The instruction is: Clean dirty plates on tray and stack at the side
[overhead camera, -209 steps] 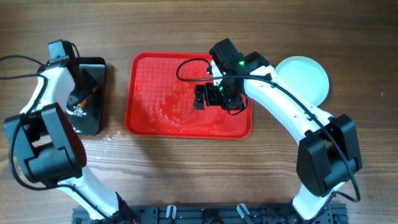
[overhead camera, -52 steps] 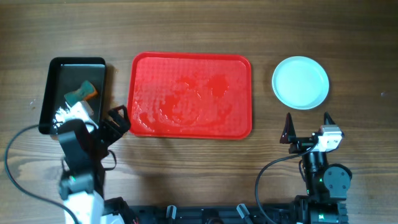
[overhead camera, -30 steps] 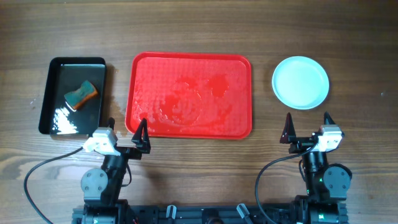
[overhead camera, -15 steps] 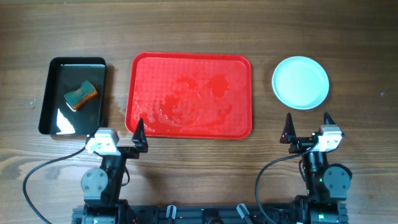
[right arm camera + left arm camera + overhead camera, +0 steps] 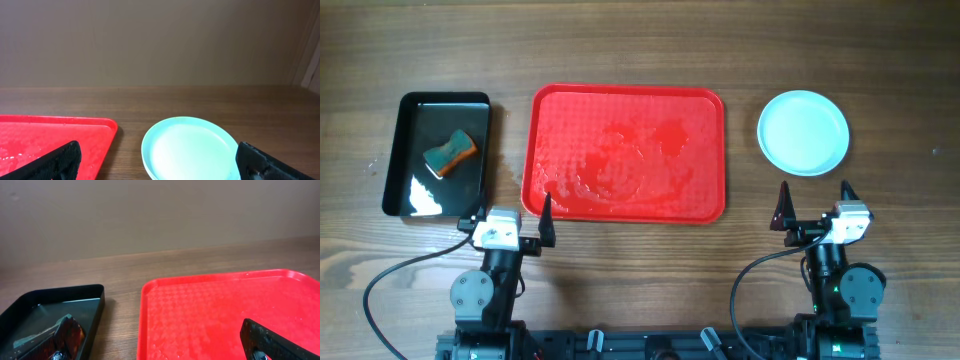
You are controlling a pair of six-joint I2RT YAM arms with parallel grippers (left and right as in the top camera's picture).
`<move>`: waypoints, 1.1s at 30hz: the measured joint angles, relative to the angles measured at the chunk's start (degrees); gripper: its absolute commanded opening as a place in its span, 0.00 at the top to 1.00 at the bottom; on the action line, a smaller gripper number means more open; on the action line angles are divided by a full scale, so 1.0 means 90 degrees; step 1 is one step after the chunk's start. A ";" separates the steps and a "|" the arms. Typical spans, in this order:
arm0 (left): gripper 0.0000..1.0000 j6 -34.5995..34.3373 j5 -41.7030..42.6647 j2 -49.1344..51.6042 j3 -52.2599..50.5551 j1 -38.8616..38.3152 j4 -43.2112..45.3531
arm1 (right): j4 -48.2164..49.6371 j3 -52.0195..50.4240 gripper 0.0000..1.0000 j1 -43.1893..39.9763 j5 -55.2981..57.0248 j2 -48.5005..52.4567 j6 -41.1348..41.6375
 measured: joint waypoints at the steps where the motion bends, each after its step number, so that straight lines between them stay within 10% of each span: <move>1: 0.00 0.0010 -0.0027 0.0000 0.0000 0.0000 0.0000 | 0.0000 0.0000 0.00 0.0000 0.0000 0.0000 0.0000; 33: 0.00 -0.0658 -0.0520 0.0000 0.0000 0.0000 -0.0022 | 0.0000 0.0000 0.00 0.0000 0.0000 0.0000 0.0000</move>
